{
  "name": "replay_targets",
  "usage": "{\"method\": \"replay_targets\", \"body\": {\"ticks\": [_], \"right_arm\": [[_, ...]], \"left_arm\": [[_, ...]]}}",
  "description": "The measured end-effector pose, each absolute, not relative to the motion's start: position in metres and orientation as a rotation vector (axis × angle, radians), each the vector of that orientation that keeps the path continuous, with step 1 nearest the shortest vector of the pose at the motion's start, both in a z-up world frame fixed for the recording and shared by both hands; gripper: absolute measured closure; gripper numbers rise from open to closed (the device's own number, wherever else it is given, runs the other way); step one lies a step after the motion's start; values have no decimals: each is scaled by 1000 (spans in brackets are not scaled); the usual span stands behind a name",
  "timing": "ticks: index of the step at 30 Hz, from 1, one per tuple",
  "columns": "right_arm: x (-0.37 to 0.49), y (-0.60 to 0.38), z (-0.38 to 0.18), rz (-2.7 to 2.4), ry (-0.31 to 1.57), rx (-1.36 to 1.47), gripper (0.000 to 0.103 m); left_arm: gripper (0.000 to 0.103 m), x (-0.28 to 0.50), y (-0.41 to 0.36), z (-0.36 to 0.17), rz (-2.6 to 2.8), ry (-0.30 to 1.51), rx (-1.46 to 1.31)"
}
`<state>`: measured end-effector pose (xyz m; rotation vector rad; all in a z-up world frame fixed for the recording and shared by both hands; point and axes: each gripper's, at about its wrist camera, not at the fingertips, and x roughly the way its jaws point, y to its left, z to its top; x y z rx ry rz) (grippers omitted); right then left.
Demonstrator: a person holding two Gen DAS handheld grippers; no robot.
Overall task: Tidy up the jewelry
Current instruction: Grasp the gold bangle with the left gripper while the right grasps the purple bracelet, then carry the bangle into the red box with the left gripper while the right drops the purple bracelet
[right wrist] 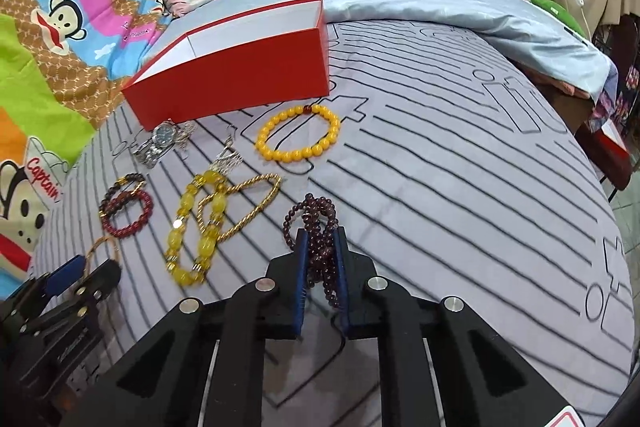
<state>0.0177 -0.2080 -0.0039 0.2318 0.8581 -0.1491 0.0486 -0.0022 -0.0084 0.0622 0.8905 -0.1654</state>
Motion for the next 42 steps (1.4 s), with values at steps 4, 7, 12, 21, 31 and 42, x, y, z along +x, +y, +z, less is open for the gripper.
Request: {"method": "replay_targets", "body": {"ticks": [4,7,12,21,31,42], "right_arm": [[3,-205,1,-137,857,231,92],[-5,-206,7,-129,854,232,92],[-3,-208,30,-104,816,230,95],[48,-211,88,-20,707,197,96],[166,-221,117,23,680,196,96],[269,-242,77,10,774,246,96]], "left_arm": [[50,45,0,-6,-169,890,67],[50,41,4,3,-178,876,52],[50,46,10,29,-197,841,31],[50,106,6,95,-220,703,21],[50,209,-34,124,-280,649,39],[50,295,-70,81,-280,720,58]]}}
